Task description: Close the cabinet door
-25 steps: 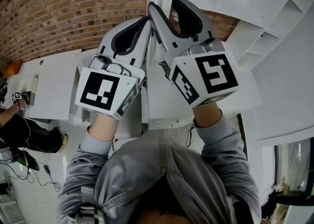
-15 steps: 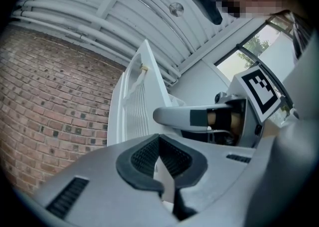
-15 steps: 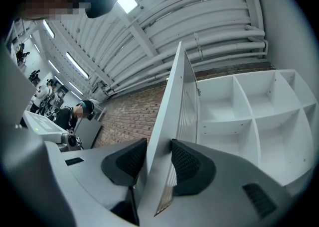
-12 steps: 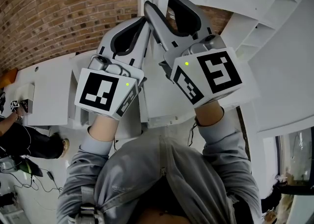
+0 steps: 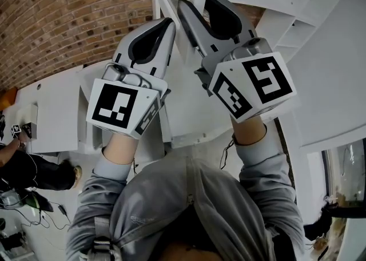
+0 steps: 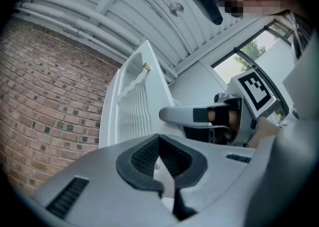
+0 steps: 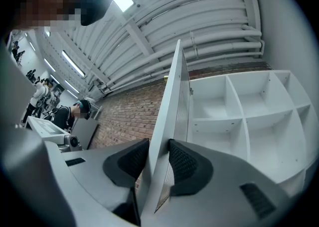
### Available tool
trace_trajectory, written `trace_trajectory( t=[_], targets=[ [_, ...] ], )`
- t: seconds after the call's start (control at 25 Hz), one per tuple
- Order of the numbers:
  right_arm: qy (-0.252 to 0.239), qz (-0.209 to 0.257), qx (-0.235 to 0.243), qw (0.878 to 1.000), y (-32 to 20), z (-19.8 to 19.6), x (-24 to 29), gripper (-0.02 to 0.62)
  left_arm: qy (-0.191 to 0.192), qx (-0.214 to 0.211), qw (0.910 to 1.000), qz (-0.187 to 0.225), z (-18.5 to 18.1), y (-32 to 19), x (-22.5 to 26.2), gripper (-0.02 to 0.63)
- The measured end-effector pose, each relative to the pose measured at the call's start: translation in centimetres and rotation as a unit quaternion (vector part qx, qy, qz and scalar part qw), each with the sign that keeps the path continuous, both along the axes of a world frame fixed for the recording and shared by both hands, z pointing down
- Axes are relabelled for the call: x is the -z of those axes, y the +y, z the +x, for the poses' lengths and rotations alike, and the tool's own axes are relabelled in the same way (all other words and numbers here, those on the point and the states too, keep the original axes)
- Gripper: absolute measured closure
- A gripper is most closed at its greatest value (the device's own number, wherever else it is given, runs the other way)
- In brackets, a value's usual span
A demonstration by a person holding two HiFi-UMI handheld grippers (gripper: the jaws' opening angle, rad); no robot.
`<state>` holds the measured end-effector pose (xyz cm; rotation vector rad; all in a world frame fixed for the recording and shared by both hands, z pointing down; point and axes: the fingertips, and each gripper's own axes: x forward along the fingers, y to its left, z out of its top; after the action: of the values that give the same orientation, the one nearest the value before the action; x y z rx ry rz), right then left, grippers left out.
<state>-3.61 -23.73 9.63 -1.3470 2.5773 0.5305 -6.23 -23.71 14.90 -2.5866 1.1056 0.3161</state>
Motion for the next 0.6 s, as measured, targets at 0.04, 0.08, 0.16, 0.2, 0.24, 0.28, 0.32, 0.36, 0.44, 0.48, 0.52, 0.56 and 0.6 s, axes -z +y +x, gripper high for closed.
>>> trace_trajectory(
  t=[0.04,0.08,0.16,0.2,0.24,0.28,0.32,0.36,0.44,0.48,0.52,0.56,0.6],
  targets=[
    [-0.001,-0.002,-0.003,1.0,-0.1,0.4,0.0,0.457,0.0,-0.002,1.0,-0.001,0.2,0.0,0.0,0.6],
    [-0.002,-0.003,-0.007,1.0,-0.1,0.7,0.0,0.46,-0.001,-0.005,1.0,-0.001,0.4,0.0,-0.1,0.6],
    [-0.005,-0.007,-0.016,1.0,-0.2,1.5,0.0,0.468,-0.003,-0.012,0.9999,-0.003,0.8,0.1,-0.2,0.6],
    [-0.006,-0.009,-0.019,1.0,-0.2,1.8,0.0,0.469,-0.004,-0.016,0.9999,-0.004,1.0,0.2,-0.3,0.6],
    [-0.008,-0.012,-0.022,1.0,-0.2,2.1,0.0,0.472,-0.005,-0.019,0.9998,-0.005,1.2,0.3,-0.3,0.6],
    [-0.009,-0.014,-0.025,1.0,-0.2,2.3,0.0,0.475,-0.006,-0.023,0.9997,-0.006,1.3,0.4,-0.4,0.6],
    [-0.01,-0.017,-0.027,0.999,-0.3,2.6,0.0,0.477,-0.008,-0.026,0.9996,-0.007,1.4,0.4,-0.4,0.6],
    [-0.012,-0.018,-0.029,0.999,-0.4,2.9,0.0,0.48,-0.009,-0.029,0.9995,-0.008,1.6,0.4,-0.5,0.6],
    [-0.016,-0.022,-0.034,0.999,-0.8,3.7,-0.1,0.485,-0.013,-0.033,0.9993,-0.01,2.0,0.2,-0.8,0.6],
    [-0.02,-0.022,-0.036,0.999,-1.0,4.2,-0.1,0.488,-0.015,-0.034,0.9992,-0.01,2.2,0.1,-0.9,0.6],
    [-0.023,-0.022,-0.036,0.999,-1.2,4.6,-0.1,0.489,-0.017,-0.036,0.9991,-0.011,2.4,0.0,-1.0,0.6],
    [-0.027,-0.023,-0.037,0.999,-1.4,5.1,-0.2,0.492,-0.018,-0.038,0.999,-0.013,2.6,-0.1,-1.2,0.6],
    [-0.029,-0.024,-0.038,0.999,-1.6,5.5,-0.2,0.495,-0.019,-0.04,0.9989,-0.014,2.8,-0.2,-1.4,0.6]
  ],
)
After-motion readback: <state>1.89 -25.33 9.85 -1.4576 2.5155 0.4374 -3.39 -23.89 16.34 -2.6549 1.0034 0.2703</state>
